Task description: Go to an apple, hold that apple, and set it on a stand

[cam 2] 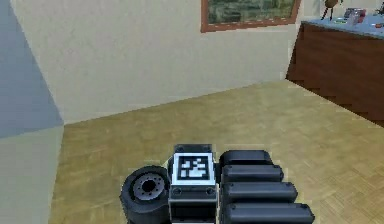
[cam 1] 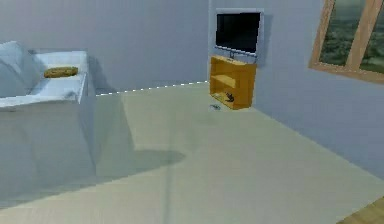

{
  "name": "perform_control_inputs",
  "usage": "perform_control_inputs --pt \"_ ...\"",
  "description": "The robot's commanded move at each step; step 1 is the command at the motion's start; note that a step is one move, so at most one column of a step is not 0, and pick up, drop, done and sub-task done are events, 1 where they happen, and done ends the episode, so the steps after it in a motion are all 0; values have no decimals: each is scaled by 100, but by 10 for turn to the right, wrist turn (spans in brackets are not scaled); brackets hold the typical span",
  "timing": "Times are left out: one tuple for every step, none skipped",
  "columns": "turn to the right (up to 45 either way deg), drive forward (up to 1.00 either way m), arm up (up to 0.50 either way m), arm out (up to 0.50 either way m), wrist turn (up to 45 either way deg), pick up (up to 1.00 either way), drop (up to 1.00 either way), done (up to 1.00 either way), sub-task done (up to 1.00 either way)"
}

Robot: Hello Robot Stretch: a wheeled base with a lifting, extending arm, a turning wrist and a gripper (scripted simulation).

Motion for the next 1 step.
perform_control_inputs --pt "0 100 0 0 0 0 0 0 0"
